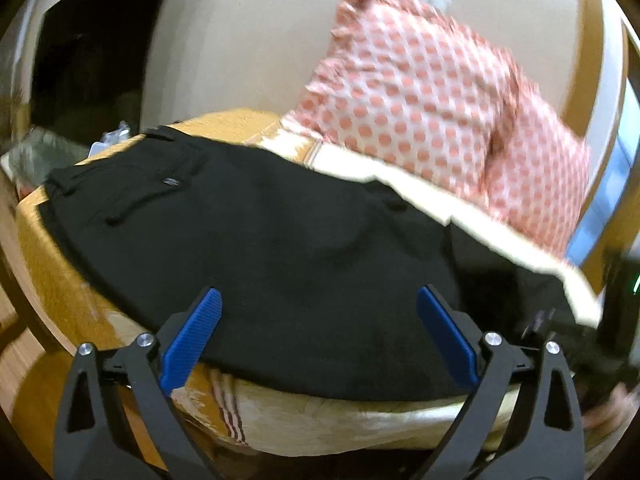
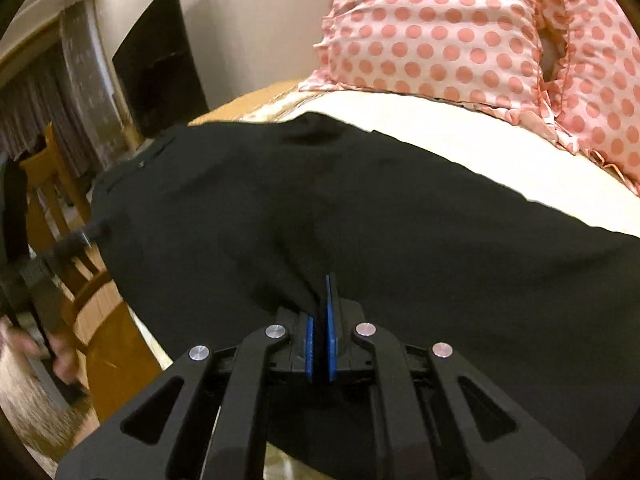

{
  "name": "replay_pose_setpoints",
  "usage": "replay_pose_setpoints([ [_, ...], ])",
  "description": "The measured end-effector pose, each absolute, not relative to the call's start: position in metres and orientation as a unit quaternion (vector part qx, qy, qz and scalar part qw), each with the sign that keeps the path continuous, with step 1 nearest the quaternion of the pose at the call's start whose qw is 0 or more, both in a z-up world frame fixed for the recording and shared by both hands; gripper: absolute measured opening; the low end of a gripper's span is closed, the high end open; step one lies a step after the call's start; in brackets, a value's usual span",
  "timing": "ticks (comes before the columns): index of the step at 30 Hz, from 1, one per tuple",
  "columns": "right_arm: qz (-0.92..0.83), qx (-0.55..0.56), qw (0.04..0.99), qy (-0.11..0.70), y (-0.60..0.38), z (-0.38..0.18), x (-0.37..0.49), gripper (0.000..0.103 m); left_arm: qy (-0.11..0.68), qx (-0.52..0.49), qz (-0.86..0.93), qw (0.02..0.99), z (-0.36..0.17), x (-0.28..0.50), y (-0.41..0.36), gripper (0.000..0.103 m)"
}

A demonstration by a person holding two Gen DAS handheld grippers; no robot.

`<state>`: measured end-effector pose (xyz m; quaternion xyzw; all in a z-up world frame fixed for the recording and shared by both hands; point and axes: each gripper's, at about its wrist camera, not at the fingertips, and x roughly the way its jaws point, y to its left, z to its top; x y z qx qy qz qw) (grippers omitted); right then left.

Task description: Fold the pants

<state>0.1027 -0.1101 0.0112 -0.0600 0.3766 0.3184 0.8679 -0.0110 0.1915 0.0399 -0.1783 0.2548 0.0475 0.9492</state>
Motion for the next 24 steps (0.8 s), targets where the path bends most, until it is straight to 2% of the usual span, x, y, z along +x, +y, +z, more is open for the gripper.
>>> replay_pose_setpoints([
  [1,0.320,-0.081,0.867,0.372,-0.108,0.012,0.097,0.007,0.243,-0.186,0.062,0.950,0.044,-0.017,0.199,0.098],
  [3,0.331,-0.106,0.864,0.365,-0.105,0.014,0.087,0.018,0.221,-0.204,0.091,0.949,0.052,-0.027,0.219,0.098],
  [5,0.353,-0.109,0.855,0.364,-0.103,0.014,0.082,0.047,0.209,-0.225,0.124,0.943,0.058,-0.034,0.244,0.098],
  [6,0.359,-0.108,0.854,0.362,-0.103,0.013,0.079,0.057,0.209,-0.237,0.138,0.939,0.060,-0.036,0.255,0.098],
  [15,0.371,-0.074,0.852,0.362,-0.112,0.014,0.076,0.059,0.261,-0.369,0.147,0.880,0.031,-0.028,0.325,0.082],
  [24,0.372,-0.078,0.854,0.356,-0.109,0.013,0.075,0.064,0.268,-0.391,0.132,0.871,0.025,-0.025,0.312,0.083],
])
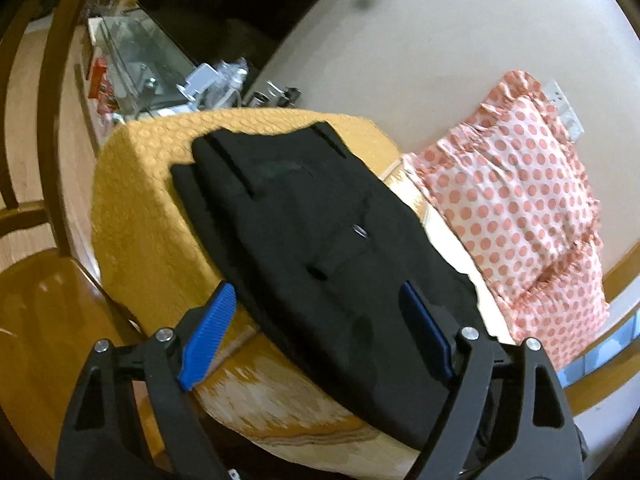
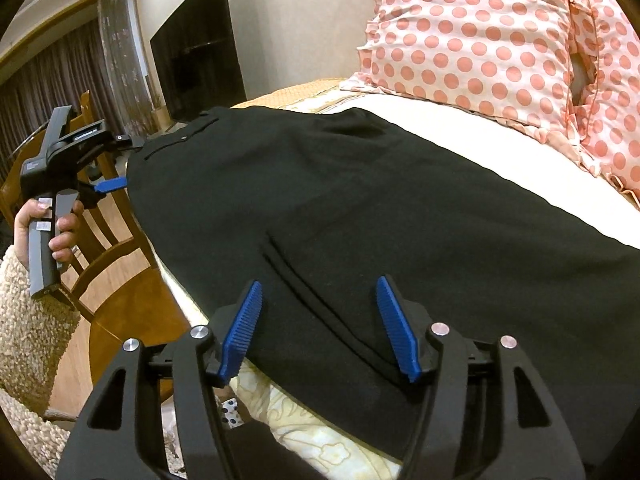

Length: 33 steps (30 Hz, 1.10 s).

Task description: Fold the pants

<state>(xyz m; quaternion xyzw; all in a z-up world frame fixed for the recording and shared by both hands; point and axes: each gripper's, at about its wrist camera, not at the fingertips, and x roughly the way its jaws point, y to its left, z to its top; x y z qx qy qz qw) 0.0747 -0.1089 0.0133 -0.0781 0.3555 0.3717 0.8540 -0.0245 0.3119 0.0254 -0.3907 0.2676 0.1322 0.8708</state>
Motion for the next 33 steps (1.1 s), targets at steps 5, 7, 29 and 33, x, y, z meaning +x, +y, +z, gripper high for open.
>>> replay_pose_setpoints([
  [5,0.374,-0.084,0.854,0.351,-0.109,0.013,0.073,0.065,0.279,-0.417,0.083,0.861,0.024,-0.018,0.293,0.085],
  [7,0.376,-0.082,0.854,0.350,-0.110,0.013,0.073,0.065,0.278,-0.446,0.051,0.849,0.021,-0.016,0.289,0.085],
  [29,0.377,-0.078,0.870,0.308,-0.144,0.021,0.058,0.066,0.291,-0.348,0.205,0.867,0.043,0.013,0.308,0.019],
  [33,0.346,-0.037,0.891,0.293,-0.193,0.031,0.055,0.072,0.276,-0.249,0.215,0.903,0.083,0.026,0.270,0.014],
])
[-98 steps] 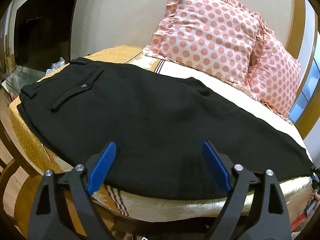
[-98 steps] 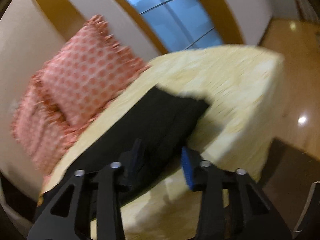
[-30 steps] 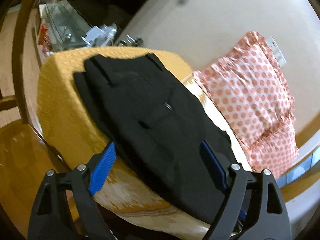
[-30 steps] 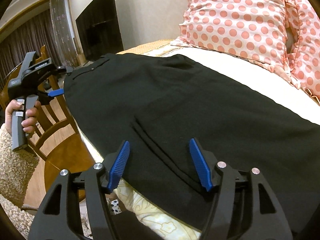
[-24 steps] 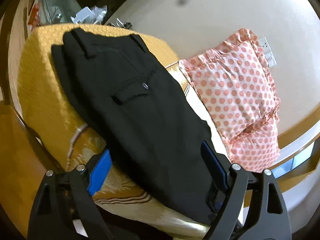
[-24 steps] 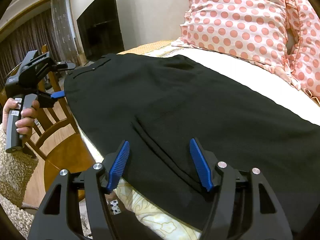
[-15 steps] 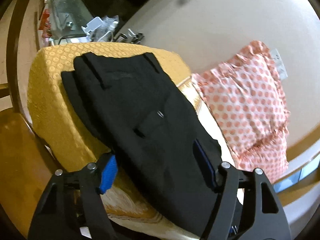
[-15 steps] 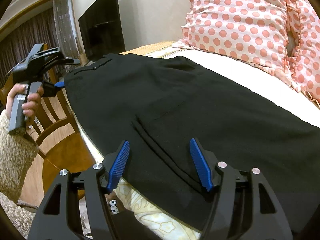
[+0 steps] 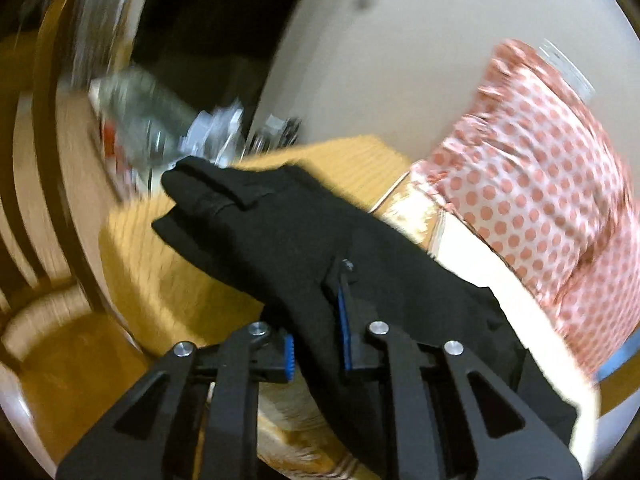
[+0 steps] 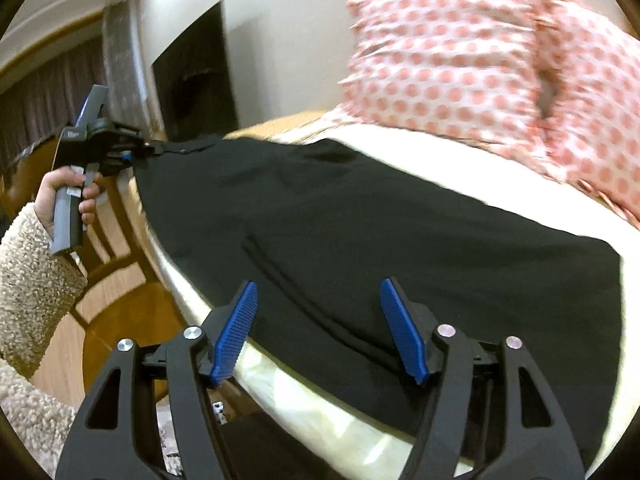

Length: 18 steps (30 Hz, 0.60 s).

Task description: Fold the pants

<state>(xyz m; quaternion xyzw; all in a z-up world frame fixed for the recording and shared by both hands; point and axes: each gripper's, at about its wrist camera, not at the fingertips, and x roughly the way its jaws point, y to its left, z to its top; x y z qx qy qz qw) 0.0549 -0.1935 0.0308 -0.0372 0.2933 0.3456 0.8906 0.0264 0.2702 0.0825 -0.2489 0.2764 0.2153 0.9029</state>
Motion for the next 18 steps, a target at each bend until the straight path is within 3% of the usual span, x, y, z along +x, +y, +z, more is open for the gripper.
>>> replay_pose_setpoints([
  [6,0.257,0.050,0.922,0.285,-0.280,0.033,0.055,0.072,0.245,-0.064,0.154,0.955,0.144,0.059,0.144,0.014],
  [10,0.205,0.112,0.927,0.293,-0.327,0.025,0.053,0.072,0.218,0.069,0.031,0.973,0.153,0.064,0.013,0.014],
  [14,0.157,0.140,0.932,0.295,-0.359,0.017,0.046,0.072,0.235,0.186,-0.131,0.945,0.109,0.047,-0.103,0.014],
  [18,0.132,0.153,0.932,0.302,-0.377,0.008,0.045,0.072,0.291,0.281,-0.210,0.890,0.035,0.030,-0.168,0.014],
])
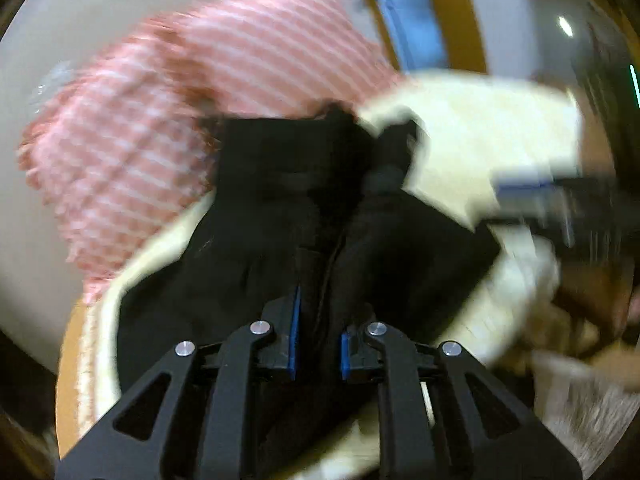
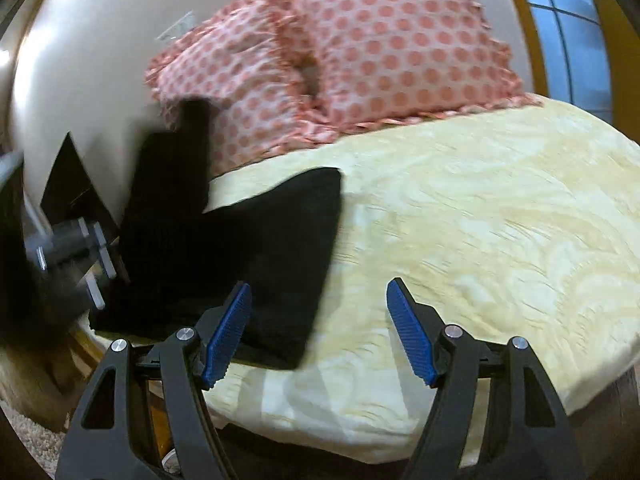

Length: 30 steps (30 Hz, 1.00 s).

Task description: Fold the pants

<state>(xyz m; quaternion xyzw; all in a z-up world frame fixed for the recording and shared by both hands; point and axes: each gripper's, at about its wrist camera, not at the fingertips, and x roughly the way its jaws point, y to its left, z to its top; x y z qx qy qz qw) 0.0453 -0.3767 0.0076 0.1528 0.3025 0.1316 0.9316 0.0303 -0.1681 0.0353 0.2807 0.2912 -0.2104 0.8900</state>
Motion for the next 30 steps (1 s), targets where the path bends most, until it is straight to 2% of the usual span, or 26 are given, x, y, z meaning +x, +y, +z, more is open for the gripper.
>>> replay_pose_setpoints([
  [2,0.125,0.157,0.931,0.305,-0.381,0.005,0.048,0.072,0.302,0.283,-0.206,0.887,0.020,0.030,-0.172,0.014],
  [6,0.124,0.156,0.932,0.303,-0.381,0.005,0.048,0.072,0.305,0.230,-0.208,0.900,0.042,0.038,-0.161,0.014],
  [11,0.120,0.151,0.934,0.300,-0.380,0.003,0.043,0.072,0.234,0.197,-0.216,0.927,0.076,0.013,-0.172,0.014],
  [16,0.097,0.153,0.937,0.300,-0.389,0.003,0.041,0.072,0.294,0.250,-0.235,0.892,0.020,0.005,-0.186,0.014],
  [18,0.088,0.156,0.940,0.290,-0.394,0.009,0.040,0.072,0.284,0.253,-0.234,0.895,0.015,-0.002,-0.182,0.014],
  [20,0.085,0.158,0.945,0.273,-0.397,0.019,0.039,0.072,0.292,0.229,-0.247,0.895,0.018,-0.004,-0.175,0.015],
  [23,0.096,0.161,0.953,0.239,-0.395,0.040,0.040,0.072,0.303,0.137,-0.290,0.898,0.037,-0.003,-0.146,0.022],
  [25,0.131,0.157,0.951,0.230,-0.381,0.052,0.045,0.072,0.284,0.083,-0.293,0.909,0.050,-0.012,-0.126,0.040],
  [26,0.150,0.152,0.949,0.230,-0.370,0.055,0.047,0.072,0.265,0.061,-0.278,0.921,0.058,-0.013,-0.116,0.060],
  [27,0.168,0.146,0.947,0.231,-0.358,0.058,0.051,0.072,0.236,0.042,-0.245,0.940,0.065,-0.012,-0.100,0.075],
  [29,0.203,0.121,0.943,0.234,-0.328,0.062,0.058,0.072,0.216,0.041,-0.186,0.958,0.069,-0.006,-0.087,0.083],
  [30,0.209,0.111,0.943,0.234,-0.319,0.063,0.060,0.072,0.216,0.045,-0.162,0.962,0.069,-0.002,-0.082,0.084],
])
